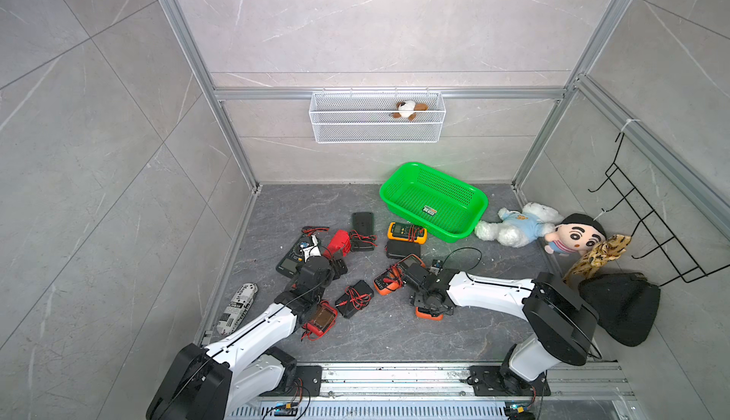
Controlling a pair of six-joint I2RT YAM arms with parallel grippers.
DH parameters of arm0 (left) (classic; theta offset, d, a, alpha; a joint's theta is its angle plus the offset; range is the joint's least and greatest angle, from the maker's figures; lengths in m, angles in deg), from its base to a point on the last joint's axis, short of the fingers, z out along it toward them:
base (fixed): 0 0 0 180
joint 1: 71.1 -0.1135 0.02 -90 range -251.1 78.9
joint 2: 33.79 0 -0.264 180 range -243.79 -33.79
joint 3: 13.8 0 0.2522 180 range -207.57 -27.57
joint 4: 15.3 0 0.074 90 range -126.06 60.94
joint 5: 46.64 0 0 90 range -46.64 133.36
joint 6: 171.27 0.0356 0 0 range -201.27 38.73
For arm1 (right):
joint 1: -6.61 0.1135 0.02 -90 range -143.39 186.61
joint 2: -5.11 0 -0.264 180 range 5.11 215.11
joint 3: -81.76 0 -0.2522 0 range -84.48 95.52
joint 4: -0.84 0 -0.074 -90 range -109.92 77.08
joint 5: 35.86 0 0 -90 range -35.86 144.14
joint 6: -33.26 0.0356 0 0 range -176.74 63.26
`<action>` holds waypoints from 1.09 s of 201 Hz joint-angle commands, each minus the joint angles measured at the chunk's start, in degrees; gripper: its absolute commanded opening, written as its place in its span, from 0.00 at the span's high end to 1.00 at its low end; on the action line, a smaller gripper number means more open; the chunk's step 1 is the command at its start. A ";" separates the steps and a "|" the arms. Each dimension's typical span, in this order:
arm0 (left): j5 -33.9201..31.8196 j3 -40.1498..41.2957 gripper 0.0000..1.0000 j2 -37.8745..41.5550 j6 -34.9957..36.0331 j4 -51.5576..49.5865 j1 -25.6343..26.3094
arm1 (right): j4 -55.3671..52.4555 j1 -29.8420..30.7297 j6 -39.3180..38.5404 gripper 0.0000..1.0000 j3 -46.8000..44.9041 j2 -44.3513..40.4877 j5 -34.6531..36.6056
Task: Put the multimeter into the basket
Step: Pick up the multimeter from the center of the board, then place the multimeter in the basket.
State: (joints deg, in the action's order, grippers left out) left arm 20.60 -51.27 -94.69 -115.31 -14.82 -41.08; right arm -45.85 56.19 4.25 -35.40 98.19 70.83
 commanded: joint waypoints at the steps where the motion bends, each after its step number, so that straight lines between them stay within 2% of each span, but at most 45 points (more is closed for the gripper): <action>1: -2.23 -0.03 0.02 1.86 -0.69 1.41 0.21 | -5.96 -0.32 -1.92 0.77 0.11 -2.41 3.53; 30: -3.49 0.31 0.02 3.72 -0.93 1.29 0.19 | -10.82 -0.29 -3.99 1.00 0.53 -10.20 8.04; 58: -3.95 0.63 0.02 5.58 -0.76 0.97 0.20 | -15.47 -0.30 -4.17 1.00 3.13 -15.64 12.26; 87: -3.87 1.03 0.02 7.52 -0.50 0.63 0.17 | -20.67 -0.28 -5.59 1.00 9.36 -17.04 17.41; 109: -3.96 1.45 0.02 8.63 -0.85 0.79 0.19 | -20.40 -1.03 -8.38 1.00 13.42 -17.31 20.80; 138: -2.84 1.34 0.02 8.74 -0.61 1.06 0.21 | -13.83 -4.38 -15.17 1.00 17.58 -17.54 22.38; 161: -2.19 0.77 0.02 8.20 -0.40 0.80 0.21 | -6.39 -9.49 -21.42 1.00 20.76 -16.23 21.17; 185: -1.74 0.69 0.02 7.91 -0.59 0.66 0.20 | -0.11 -14.86 -25.68 1.00 24.72 -11.95 19.53; 219: -1.63 0.94 0.02 7.81 -1.18 1.12 0.15 | 4.72 -22.24 -27.63 1.00 32.76 -2.66 17.02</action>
State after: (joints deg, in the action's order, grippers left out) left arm 18.46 -49.72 -86.78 -115.64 -14.90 -41.08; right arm -49.26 37.94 -19.51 -8.60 90.39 87.72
